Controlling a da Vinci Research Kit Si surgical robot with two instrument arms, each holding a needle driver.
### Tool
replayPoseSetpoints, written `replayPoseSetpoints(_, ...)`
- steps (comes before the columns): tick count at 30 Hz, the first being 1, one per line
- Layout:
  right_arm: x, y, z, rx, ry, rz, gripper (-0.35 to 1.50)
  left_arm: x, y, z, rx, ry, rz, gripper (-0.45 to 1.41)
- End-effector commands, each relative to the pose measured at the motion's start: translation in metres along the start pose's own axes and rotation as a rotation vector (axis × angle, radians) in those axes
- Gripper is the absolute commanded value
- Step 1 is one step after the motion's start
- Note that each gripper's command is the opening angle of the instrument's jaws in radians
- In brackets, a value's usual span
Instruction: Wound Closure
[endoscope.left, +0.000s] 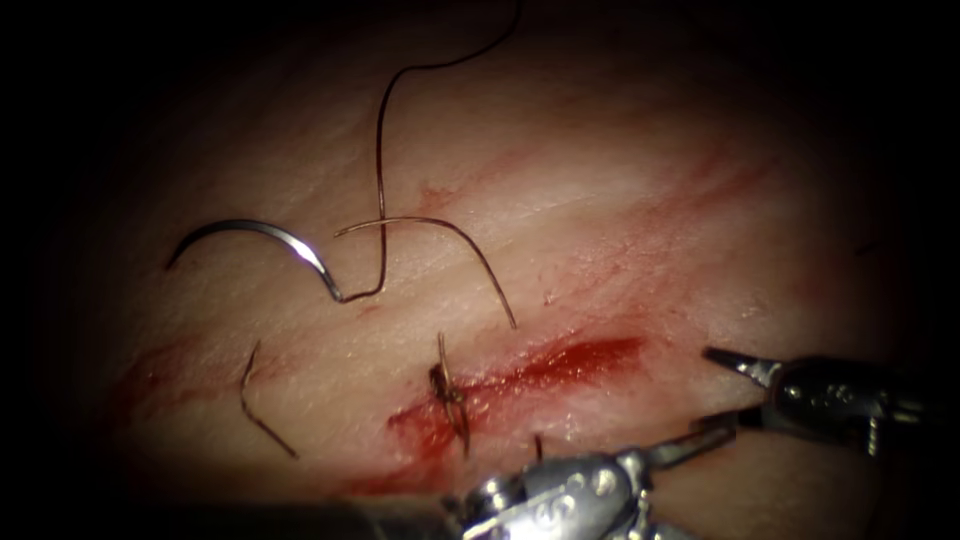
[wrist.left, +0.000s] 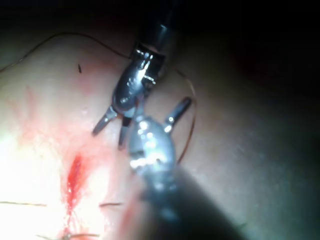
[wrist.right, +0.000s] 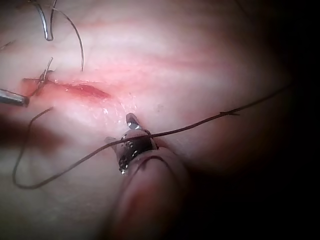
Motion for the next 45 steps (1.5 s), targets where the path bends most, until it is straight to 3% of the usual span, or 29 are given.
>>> replayPoseSetpoints(1, -0.0002, -0.0005, 0.0009, 0.004, 0.002, 0.001, 1.43, -0.0007, 0.0, 0.0005, -0.001, 0.0, -0.003, 0.79)
replayPoseSetpoints(8, -0.0002, -0.0006, 0.0009, 0.003, 0.002, 0.001, 1.43, -0.0002, 0.0023, 0.0027, -0.086, 0.009, -0.042, 0.79)
replayPoseSetpoints(19, -0.0001, -0.0009, 0.0009, 0.005, 0.003, 0.002, 1.43, -0.0014, 0.0011, 0.0055, -0.083, 0.006, -0.051, 0.84)
replayPoseSetpoints(21, -0.0001, -0.0009, 0.0009, 0.005, 0.003, 0.002, 1.43, -0.0019, 0.0011, 0.0064, -0.087, 0.004, -0.051, 0.77)
replayPoseSetpoints(25, -0.0001, -0.001, 0.0008, 0.006, 0.004, 0.001, 1.43, -0.0025, 0.0008, 0.0077, -0.114, 0.0, -0.055, 0.17)
replayPoseSetpoints(26, -0.0001, -0.001, 0.0008, 0.006, 0.004, 0.001, 1.43, -0.0025, 0.0008, 0.0078, -0.121, 0.0, -0.054, 0.14)
replayPoseSetpoints(28, -0.0001, -0.001, 0.0008, 0.006, 0.004, 0.001, 1.43, -0.0024, 0.0008, 0.0077, -0.133, -0.001, -0.06, -0.12)
replayPoseSetpoints(29, -0.0001, -0.001, 0.0008, 0.006, 0.004, 0.001, 1.43, -0.0024, 0.0008, 0.0077, -0.133, -0.001, -0.06, -0.12)
replayPoseSetpoints(30, -0.0001, -0.001, 0.0007, 0.007, 0.004, 0.001, 1.43, -0.0022, 0.0007, 0.0073, -0.138, 0.0, -0.056, -0.45)
replayPoseSetpoints(35, -0.0002, -0.0011, 0.0007, 0.007, 0.004, 0.0, 1.43, -0.0009, -0.0009, 0.0046, -0.038, 0.014, -0.02, -0.45)
replayPoseSetpoints(40, -0.0002, -0.0012, 0.0006, 0.007, 0.004, 0.0, 1.42, 0.0012, -0.0043, -0.0007, 0.05, 0.037, 0.017, -0.45)
replayPoseSetpoints(45, -0.0002, -0.0012, 0.0005, 0.008, 0.004, 0.0, 1.42, 0.0011, -0.0047, -0.0044, 0.072, 0.033, 0.028, -0.45)
